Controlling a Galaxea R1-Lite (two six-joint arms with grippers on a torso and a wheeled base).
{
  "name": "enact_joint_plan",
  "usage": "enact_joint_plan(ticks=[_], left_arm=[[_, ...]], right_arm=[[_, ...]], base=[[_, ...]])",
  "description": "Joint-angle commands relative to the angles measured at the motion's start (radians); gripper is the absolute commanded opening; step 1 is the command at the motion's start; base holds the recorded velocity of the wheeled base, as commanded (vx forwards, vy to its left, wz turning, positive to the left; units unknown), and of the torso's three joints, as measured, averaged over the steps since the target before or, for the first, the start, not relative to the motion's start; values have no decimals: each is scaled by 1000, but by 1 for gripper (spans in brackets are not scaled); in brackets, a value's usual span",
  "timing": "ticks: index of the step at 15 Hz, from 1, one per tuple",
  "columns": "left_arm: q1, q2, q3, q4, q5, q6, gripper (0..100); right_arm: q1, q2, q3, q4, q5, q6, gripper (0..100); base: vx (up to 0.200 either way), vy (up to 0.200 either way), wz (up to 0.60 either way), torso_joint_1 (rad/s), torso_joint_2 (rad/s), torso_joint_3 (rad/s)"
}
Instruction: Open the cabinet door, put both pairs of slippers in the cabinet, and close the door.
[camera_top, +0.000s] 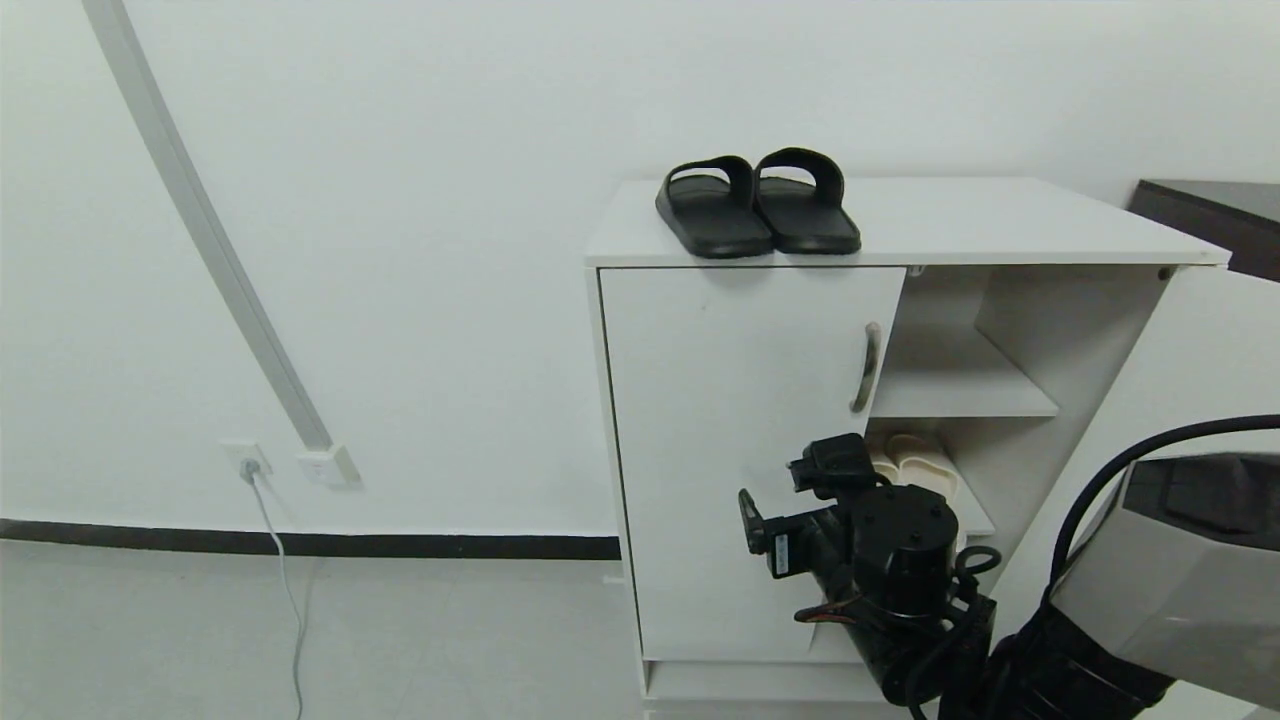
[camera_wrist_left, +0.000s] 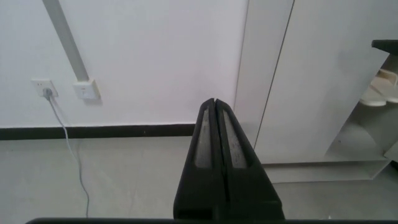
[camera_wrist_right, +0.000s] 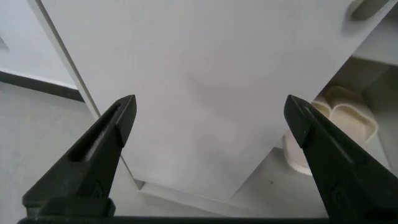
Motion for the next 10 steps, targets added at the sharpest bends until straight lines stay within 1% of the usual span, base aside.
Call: enact_joint_plan(ticks=[1,6,10], left_arm=[[1,2,0,-1,0,-1,0],[1,2,0,1,0,-1,0],[1,2,0,1,0,1,0]], right_arm=[[0,-3,5,-1,0,-2,100],[0,-18,21,-17,0,-5,100],[0,-18,26,-34,0,-17,100]], base=[[0,0,0,129,-452,-344],[0,0,0,153,-470,-324],[0,0,0,183,-499,-323]])
